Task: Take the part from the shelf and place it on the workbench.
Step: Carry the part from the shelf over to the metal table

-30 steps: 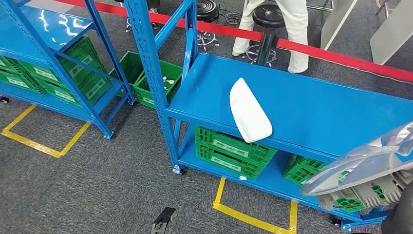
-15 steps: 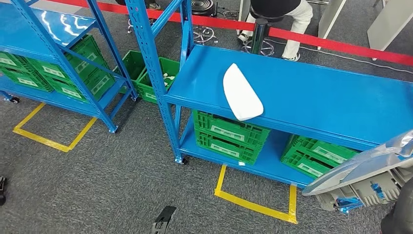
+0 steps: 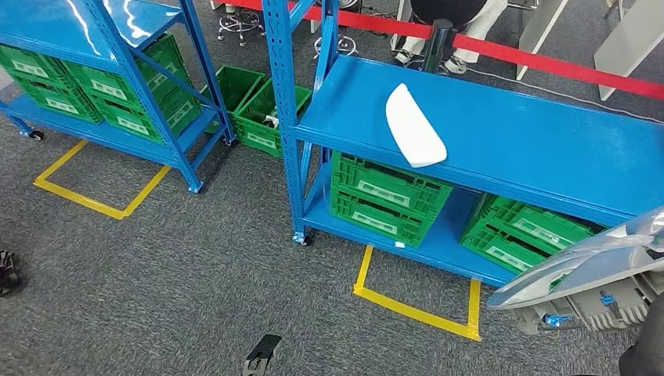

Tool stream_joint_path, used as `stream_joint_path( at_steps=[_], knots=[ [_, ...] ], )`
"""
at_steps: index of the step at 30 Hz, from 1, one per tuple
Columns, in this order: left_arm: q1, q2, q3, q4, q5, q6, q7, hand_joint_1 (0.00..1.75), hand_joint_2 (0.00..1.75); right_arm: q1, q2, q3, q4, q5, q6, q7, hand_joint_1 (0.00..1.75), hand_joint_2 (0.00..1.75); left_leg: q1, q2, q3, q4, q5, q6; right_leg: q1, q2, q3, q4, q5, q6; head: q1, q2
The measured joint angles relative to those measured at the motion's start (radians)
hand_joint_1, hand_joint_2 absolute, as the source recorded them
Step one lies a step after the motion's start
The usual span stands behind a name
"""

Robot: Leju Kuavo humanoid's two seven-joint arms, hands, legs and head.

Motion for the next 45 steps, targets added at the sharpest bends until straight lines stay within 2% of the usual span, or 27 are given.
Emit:
stream_joint_path(
  at_steps=[2, 4, 5, 7, 9, 10, 13, 14, 15, 16, 18, 20, 21, 23, 25, 28, 29, 30, 32, 34, 36, 37, 39, 40, 42, 44, 45],
  knots=[
    [0.001, 0.002, 0.000, 0.003, -0.002, 0.009, 0.002, 0.00, 1.75, -0.004, 0.000, 0.001, -0.002, 0.018, 0.000, 0.014, 1.75, 1.75, -0.004, 0.002, -0.029, 0.002, 0.023, -0.002, 0.002, 0.001, 0.064, -0.041, 0.049, -0.007, 0.000, 0.000],
    [0.001, 0.004, 0.000, 0.005, -0.009, 0.018, 0.005, 0.00, 1.75, -0.012, 0.000, -0.001, -0.006, 0.016, 0.000, 0.023, 1.75, 1.75, -0.007, 0.005, -0.049, 0.004, 0.041, -0.007, 0.006, 0.006, 0.173, -0.190, 0.085, -0.021, 0.000, 0.000],
    [0.001, 0.004, 0.000, 0.005, -0.014, 0.023, 0.006, 0.00, 1.75, -0.018, -0.001, -0.004, -0.008, 0.008, 0.000, 0.026, 1.75, 1.75, -0.009, 0.007, -0.057, 0.006, 0.051, -0.011, 0.009, 0.008, 0.217, -0.262, 0.085, -0.027, 0.000, 0.000],
    [0.000, 0.005, -0.001, 0.006, -0.023, 0.032, 0.006, 0.00, 1.75, -0.029, -0.003, -0.012, -0.012, -0.010, 0.000, 0.026, 1.75, 1.75, -0.011, 0.012, -0.071, 0.008, 0.072, -0.019, 0.014, 0.011, 0.254, -0.338, 0.076, -0.036, 0.000, 0.000],
    [0.001, 0.007, -0.002, 0.007, -0.027, 0.035, 0.006, 0.00, 1.75, -0.038, -0.006, -0.016, -0.013, -0.019, 0.000, 0.024, 1.75, 1.75, -0.011, 0.013, -0.086, 0.013, 0.075, -0.031, 0.012, 0.008, 0.239, -0.345, 0.086, -0.045, -0.001, 0.000],
    [0.002, 0.007, -0.002, 0.007, -0.028, 0.036, 0.006, 0.00, 1.75, -0.042, -0.007, -0.016, -0.014, -0.020, 0.000, 0.024, 1.75, 1.75, -0.010, 0.009, -0.097, 0.033, 0.050, -0.037, 0.010, 0.006, 0.227, -0.347, 0.096, -0.052, -0.001, 0.000],
    [0.003, 0.009, -0.003, 0.008, -0.034, 0.037, 0.007, 0.00, 1.75, -0.050, -0.007, -0.017, -0.016, -0.020, 0.000, 0.021, 1.75, 1.75, -0.002, -0.005, -0.149, 0.197, -0.099, -0.054, 0.011, 0.001, 0.183, -0.342, 0.131, -0.066, -0.002, 0.000],
    [0.003, 0.009, -0.003, 0.008, -0.036, 0.037, 0.007, 0.00, 1.75, -0.051, -0.007, -0.017, -0.017, -0.020, 0.000, 0.020, 1.75, 1.75, -0.001, -0.006, -0.161, 0.260, -0.126, -0.057, 0.012, 0.000, 0.165, -0.337, 0.143, -0.066, -0.002, 0.000],
    [0.003, 0.009, -0.003, 0.008, -0.037, 0.037, 0.007, 0.00, 1.75, -0.051, -0.007, -0.017, -0.017, -0.021, 0.000, 0.019, 1.75, 1.75, 0.001, -0.006, -0.162, 0.302, -0.129, -0.059, 0.013, 0.000, 0.145, -0.331, 0.153, -0.066, -0.002, 0.000],
    [0.003, 0.010, -0.003, 0.008, -0.038, 0.036, 0.007, 0.00, 1.75, -0.052, -0.007, -0.017, -0.017, -0.023, 0.000, 0.018, 1.75, 1.75, 0.002, -0.006, -0.147, 0.314, -0.110, -0.059, 0.014, -0.001, 0.124, -0.323, 0.163, -0.065, -0.002, 0.000],
    [0.002, 0.010, -0.003, 0.008, -0.040, 0.036, 0.007, 0.00, 1.75, -0.053, -0.007, -0.017, -0.017, -0.030, 0.000, 0.012, 1.75, 1.75, 0.003, -0.005, -0.067, 0.241, -0.059, -0.054, 0.015, -0.001, 0.084, -0.302, 0.178, -0.061, -0.002, 0.000],
    [-0.001, 0.011, -0.004, 0.008, -0.041, 0.037, 0.011, 0.00, 1.75, -0.055, -0.007, -0.017, -0.018, -0.038, 0.000, 0.005, 1.75, 1.75, 0.001, -0.001, 0.049, 0.096, -0.065, -0.045, 0.019, -0.002, 0.056, -0.281, 0.190, -0.054, -0.002, 0.000],
    [-0.003, 0.012, -0.004, 0.008, -0.042, 0.037, 0.013, 0.00, 1.75, -0.057, -0.007, -0.017, -0.018, -0.040, 0.000, 0.003, 1.75, 1.75, -0.001, 0.000, 0.085, 0.043, -0.079, -0.039, 0.019, -0.003, 0.048, -0.274, 0.196, -0.050, -0.003, 0.000],
    [-0.003, 0.013, -0.004, 0.008, -0.042, 0.037, 0.015, 0.00, 1.75, -0.060, -0.007, -0.017, -0.019, -0.041, 0.000, 0.000, 1.75, 1.75, -0.003, -0.001, 0.101, 0.002, -0.089, -0.025, 0.018, -0.005, 0.038, -0.270, 0.212, -0.039, -0.003, 0.000],
    [-0.001, 0.013, -0.005, 0.008, -0.041, 0.038, 0.016, 0.00, 1.75, -0.061, -0.006, -0.017, -0.019, -0.040, 0.000, -0.004, 1.75, 1.75, -0.002, -0.001, 0.082, 0.001, -0.068, -0.011, 0.014, -0.004, 0.026, -0.255, 0.190, -0.026, -0.003, 0.000],
    [-0.001, 0.013, -0.006, 0.008, -0.041, 0.041, 0.017, 0.00, 1.75, -0.061, -0.006, -0.017, -0.019, -0.041, 0.000, -0.013, 1.75, 1.75, -0.001, 0.000, 0.038, 0.000, -0.029, 0.002, 0.010, -0.001, -0.011, -0.113, 0.043, -0.009, -0.002, 0.000],
    [0.000, 0.014, -0.007, 0.008, -0.042, 0.041, 0.017, 0.00, 1.75, -0.062, -0.006, -0.017, -0.019, -0.041, 0.000, -0.015, 1.75, 1.75, -0.002, 0.000, 0.021, 0.001, -0.016, 0.003, 0.010, -0.001, -0.018, -0.050, 0.007, -0.006, -0.002, 0.000],
    [0.000, 0.014, -0.008, 0.008, -0.042, 0.042, 0.017, 0.00, 1.75, -0.063, -0.006, -0.016, -0.019, -0.042, 0.000, -0.016, 1.75, 1.75, -0.003, 0.001, 0.004, 0.002, -0.003, 0.003, 0.009, -0.001, -0.016, -0.004, -0.004, -0.006, -0.002, 0.000],
    [0.001, 0.015, -0.010, 0.008, -0.043, 0.043, 0.017, 0.00, 1.75, -0.066, -0.006, -0.016, -0.019, -0.042, 0.000, -0.018, 1.75, 1.75, -0.004, 0.003, -0.028, 0.005, 0.021, 0.000, 0.009, -0.001, 0.032, -0.010, 0.036, -0.008, -0.002, 0.000],
    [0.001, 0.015, -0.011, 0.008, -0.043, 0.043, 0.017, 0.00, 1.75, -0.071, -0.006, -0.016, -0.019, -0.042, 0.000, -0.020, 1.75, 1.75, -0.005, 0.005, -0.052, 0.008, 0.041, -0.005, 0.010, 0.005, 0.138, -0.143, 0.082, -0.016, -0.002, 0.000],
    [0.000, 0.015, -0.011, 0.008, -0.043, 0.043, 0.017, 0.00, 1.75, -0.077, -0.006, -0.016, -0.020, -0.042, 0.000, -0.020, 1.75, 1.75, -0.008, 0.008, -0.066, 0.010, 0.061, -0.013, 0.013, 0.013, 0.232, -0.288, 0.082, -0.028, -0.002, 0.000],
    [0.000, 0.015, -0.011, 0.008, -0.043, 0.043, 0.017, 0.00, 1.75, -0.079, -0.006, -0.016, -0.021, -0.042, 0.000, -0.021, 1.75, 1.75, -0.009, 0.010, -0.073, 0.011, 0.071, -0.018, 0.015, 0.016, 0.251, -0.326, 0.075, -0.033, -0.003, 0.000],
    [0.001, 0.016, -0.011, 0.008, -0.043, 0.043, 0.017, 0.00, 1.75, -0.081, -0.006, -0.016, -0.022, -0.041, 0.000, -0.025, 1.75, 1.75, -0.008, 0.013, -0.084, 0.012, 0.086, -0.028, 0.015, 0.013, 0.243, -0.344, 0.081, -0.044, -0.004, 0.000],
    [0.002, 0.017, -0.011, 0.008, -0.043, 0.043, 0.017, 0.00, 1.75, -0.082, -0.006, -0.016, -0.022, -0.041, 0.000, -0.026, 1.75, 1.75, -0.007, 0.011, -0.093, 0.022, 0.072, -0.034, 0.014, 0.011, 0.232, -0.345, 0.092, -0.051, -0.005, 0.000],
    [0.002, 0.018, -0.012, 0.008, -0.044, 0.044, 0.017, 0.00, 1.75, -0.084, -0.005, -0.015, -0.022, -0.041, 0.000, -0.028, 1.75, 1.75, -0.003, 0.002, -0.122, 0.094, -0.010, -0.045, 0.011, 0.006, 0.205, -0.346, 0.117, -0.064, -0.007, 0.000],
    [0.002, 0.018, -0.014, 0.008, -0.043, 0.045, 0.017, 0.00, 1.75, -0.085, -0.005, -0.014, -0.022, -0.036, 0.000, -0.029, 1.75, 1.75, 0.003, -0.004, -0.158, 0.229, -0.107, -0.055, 0.014, 0.005, 0.170, -0.339, 0.140, -0.069, -0.008, 0.000],
    [0.002, 0.019, -0.016, 0.008, -0.043, 0.045, 0.017, 0.00, 1.75, -0.085, -0.004, -0.013, -0.022, -0.032, 0.000, -0.028, 1.75, 1.75, 0.004, -0.006, -0.167, 0.286, -0.127, -0.058, 0.015, 0.004, 0.150, -0.333, 0.151, -0.070, -0.008, 0.000]
  ],
)
